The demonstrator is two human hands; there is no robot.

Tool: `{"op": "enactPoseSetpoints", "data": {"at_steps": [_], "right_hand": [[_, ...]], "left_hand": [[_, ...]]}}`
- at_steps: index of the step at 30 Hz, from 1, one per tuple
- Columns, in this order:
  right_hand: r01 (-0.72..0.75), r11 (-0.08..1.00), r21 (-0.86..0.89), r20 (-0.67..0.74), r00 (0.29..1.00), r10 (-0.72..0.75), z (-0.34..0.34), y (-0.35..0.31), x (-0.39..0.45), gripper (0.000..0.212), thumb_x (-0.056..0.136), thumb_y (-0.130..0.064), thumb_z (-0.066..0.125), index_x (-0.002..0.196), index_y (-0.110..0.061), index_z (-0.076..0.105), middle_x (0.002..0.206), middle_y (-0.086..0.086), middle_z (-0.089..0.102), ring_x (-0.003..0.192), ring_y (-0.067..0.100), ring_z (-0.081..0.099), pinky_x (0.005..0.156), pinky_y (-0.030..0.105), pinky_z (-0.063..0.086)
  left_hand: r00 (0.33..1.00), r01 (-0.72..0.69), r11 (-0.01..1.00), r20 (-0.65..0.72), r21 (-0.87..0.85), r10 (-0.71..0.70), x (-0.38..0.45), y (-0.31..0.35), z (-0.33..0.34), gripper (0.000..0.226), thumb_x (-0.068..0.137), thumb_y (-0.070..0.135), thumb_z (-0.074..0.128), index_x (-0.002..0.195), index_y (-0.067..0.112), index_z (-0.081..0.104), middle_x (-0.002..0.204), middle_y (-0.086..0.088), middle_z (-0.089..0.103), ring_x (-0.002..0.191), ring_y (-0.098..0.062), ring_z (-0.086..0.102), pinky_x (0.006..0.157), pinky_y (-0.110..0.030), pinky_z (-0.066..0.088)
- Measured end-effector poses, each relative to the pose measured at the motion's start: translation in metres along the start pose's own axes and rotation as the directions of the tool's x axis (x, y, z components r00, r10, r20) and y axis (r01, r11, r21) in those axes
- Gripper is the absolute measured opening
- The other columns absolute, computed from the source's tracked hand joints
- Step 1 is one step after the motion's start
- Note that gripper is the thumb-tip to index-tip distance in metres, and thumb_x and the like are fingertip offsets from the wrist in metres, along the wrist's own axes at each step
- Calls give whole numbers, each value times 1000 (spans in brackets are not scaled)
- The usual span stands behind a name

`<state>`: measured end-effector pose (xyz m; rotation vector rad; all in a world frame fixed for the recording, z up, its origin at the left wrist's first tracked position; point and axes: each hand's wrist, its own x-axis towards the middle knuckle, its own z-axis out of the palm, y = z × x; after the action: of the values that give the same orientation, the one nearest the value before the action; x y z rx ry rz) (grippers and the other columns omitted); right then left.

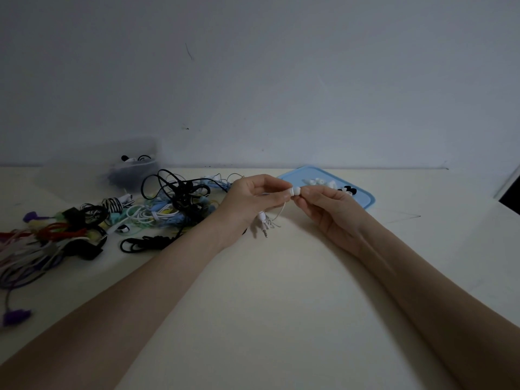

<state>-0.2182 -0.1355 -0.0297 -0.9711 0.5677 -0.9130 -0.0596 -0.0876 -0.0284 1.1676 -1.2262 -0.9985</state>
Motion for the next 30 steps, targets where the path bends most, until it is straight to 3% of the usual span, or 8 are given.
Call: {"op": "enactPoseSetpoints", "data": {"at_steps": [5,8,11,17,22,25,30], "right_hand": [[0,1000,-4,6,1000,0,0,0,0,33,88,3,49,66,-1,73,75,7,73,70,9,70,62,12,53],[0,1000,-13,7,1000,1,1,-1,0,39,89,4,48,60,-3,73,70,5,72,66,8,69,60,12,53],[1,1000,-27,13,1000,-1,0,-1,-1,39,88,4,48,58,-4,73,69,5,72,66,7,69,60,11,53],[-18,1000,-6,17,1000,18,-1,-1,1,28,88,4,48,69,1,69,72,6,71,67,8,69,60,12,52],[-9,1000,7,-12,1000,9,0,0,1,17,89,4,49,80,5,63,71,6,71,65,8,68,59,12,52],[-5,999,51,-15,1000,6,2,1,0,21,90,4,47,80,5,65,73,7,71,67,9,69,61,13,53],[-14,999,29,-1,1000,14,2,0,0,17,92,3,45,90,6,62,73,5,72,68,6,69,62,11,53]], "left_hand": [[1000,-13,999,-11,37,13,-4,5,4,6,80,10,69,82,15,68,64,14,67,51,2,58,54,-28,43],[999,-46,995,-1,90,46,-5,9,6,6,78,9,70,84,11,68,63,15,67,48,4,57,43,-16,41],[998,-63,993,-11,97,65,-4,9,5,11,77,7,71,87,6,70,67,13,69,55,4,60,45,-8,40],[999,23,1000,-36,7,-22,-3,5,4,10,78,7,70,84,16,70,73,8,71,53,3,60,53,-22,46],[998,55,998,-43,-9,-55,-2,3,4,10,79,9,70,86,16,70,82,1,71,57,1,61,51,-19,44],[997,56,998,-55,-33,-58,-3,4,6,9,79,10,70,86,15,69,83,0,70,56,1,60,55,-26,43],[997,30,997,-70,64,-26,-6,7,8,9,82,10,68,91,11,68,81,6,67,48,4,56,47,-19,37]]}}
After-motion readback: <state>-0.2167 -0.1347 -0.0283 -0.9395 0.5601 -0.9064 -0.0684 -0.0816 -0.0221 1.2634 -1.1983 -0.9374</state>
